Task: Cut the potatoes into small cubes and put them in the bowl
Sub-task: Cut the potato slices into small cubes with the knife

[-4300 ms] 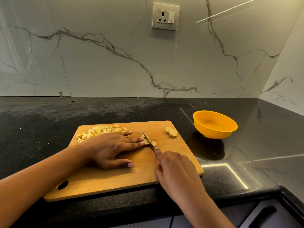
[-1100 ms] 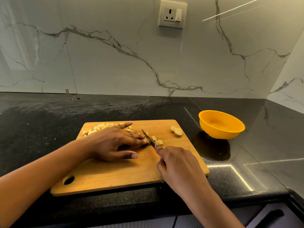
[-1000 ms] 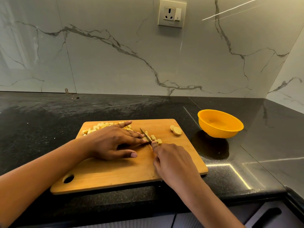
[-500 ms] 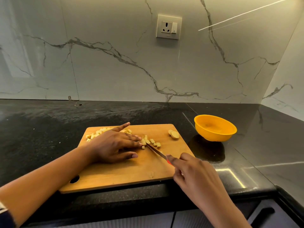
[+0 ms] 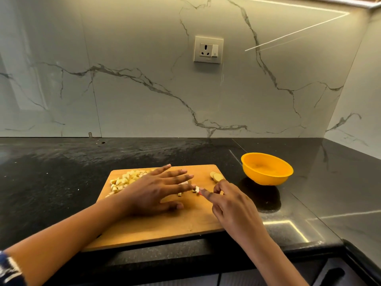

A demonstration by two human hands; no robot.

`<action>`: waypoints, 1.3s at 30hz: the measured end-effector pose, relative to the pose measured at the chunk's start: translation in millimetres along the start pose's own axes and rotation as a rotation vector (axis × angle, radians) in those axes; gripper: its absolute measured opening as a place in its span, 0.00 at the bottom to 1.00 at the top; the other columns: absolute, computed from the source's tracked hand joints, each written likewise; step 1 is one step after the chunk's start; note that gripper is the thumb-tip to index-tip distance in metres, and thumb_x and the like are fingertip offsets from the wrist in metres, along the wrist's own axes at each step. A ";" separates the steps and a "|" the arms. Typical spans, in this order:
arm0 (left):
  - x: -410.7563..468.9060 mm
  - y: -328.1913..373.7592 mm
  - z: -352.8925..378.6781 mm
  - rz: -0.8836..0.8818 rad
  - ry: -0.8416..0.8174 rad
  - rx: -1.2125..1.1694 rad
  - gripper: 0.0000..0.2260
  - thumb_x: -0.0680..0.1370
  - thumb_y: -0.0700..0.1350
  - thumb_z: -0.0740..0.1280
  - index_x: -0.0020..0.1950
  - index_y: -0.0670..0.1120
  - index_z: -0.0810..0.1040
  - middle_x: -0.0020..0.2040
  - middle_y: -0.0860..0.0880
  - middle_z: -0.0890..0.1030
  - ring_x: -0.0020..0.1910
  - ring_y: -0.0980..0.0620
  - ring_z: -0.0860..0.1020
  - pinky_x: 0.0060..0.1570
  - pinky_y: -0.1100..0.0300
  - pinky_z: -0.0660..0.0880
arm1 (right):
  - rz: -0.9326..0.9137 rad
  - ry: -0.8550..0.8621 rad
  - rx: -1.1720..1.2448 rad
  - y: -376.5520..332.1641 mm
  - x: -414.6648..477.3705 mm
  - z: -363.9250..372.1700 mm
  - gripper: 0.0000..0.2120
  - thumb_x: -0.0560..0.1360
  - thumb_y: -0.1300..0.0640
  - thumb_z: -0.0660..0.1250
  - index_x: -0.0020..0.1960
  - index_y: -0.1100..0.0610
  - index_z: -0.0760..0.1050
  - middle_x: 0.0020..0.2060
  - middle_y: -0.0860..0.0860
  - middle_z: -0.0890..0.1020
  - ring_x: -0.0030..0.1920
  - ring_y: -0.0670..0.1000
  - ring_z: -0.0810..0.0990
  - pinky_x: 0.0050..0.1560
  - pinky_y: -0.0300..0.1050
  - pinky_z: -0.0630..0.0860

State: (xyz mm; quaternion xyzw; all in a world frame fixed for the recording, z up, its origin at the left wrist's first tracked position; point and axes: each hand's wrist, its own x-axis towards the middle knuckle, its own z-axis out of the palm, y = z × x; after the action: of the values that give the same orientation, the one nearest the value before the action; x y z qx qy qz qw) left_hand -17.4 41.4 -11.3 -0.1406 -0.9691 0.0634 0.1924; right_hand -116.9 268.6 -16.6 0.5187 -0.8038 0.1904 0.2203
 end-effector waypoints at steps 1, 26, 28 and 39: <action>-0.3 -1.8 1.1 -0.013 0.000 0.020 0.23 0.81 0.63 0.49 0.74 0.58 0.60 0.74 0.56 0.61 0.75 0.57 0.54 0.71 0.49 0.42 | -0.009 0.013 -0.007 0.5 0.4 0.1 0.29 0.56 0.62 0.82 0.55 0.47 0.82 0.40 0.48 0.78 0.35 0.45 0.77 0.27 0.30 0.64; 50.0 -4.1 6.7 -0.138 -0.217 -0.238 0.13 0.80 0.50 0.63 0.63 0.54 0.76 0.62 0.55 0.76 0.59 0.57 0.73 0.58 0.60 0.72 | 0.474 0.119 0.295 33.5 46.4 19.6 0.21 0.77 0.55 0.66 0.69 0.45 0.69 0.50 0.46 0.73 0.48 0.43 0.69 0.44 0.35 0.67; 46.7 -7.9 3.2 -0.177 -0.171 -0.209 0.11 0.79 0.51 0.63 0.59 0.52 0.78 0.56 0.54 0.77 0.54 0.57 0.74 0.54 0.62 0.74 | 0.473 0.106 0.283 32.9 45.6 19.5 0.21 0.77 0.55 0.66 0.69 0.44 0.69 0.52 0.47 0.73 0.48 0.42 0.68 0.45 0.35 0.66; -8.7 -48.0 -39.1 -0.342 -0.037 -0.207 0.08 0.74 0.40 0.70 0.48 0.53 0.79 0.44 0.59 0.77 0.44 0.63 0.76 0.44 0.73 0.72 | 0.460 0.070 0.270 29.2 43.6 20.4 0.20 0.78 0.53 0.64 0.69 0.45 0.69 0.52 0.49 0.75 0.48 0.42 0.67 0.43 0.33 0.63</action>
State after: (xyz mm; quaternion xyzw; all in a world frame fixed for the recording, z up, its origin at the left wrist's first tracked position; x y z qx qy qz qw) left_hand -6.4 -4.1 30.0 0.0082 -0.9836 -0.0674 0.1670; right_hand -162.9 236.5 -11.7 0.3401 -0.8599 0.3586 0.1277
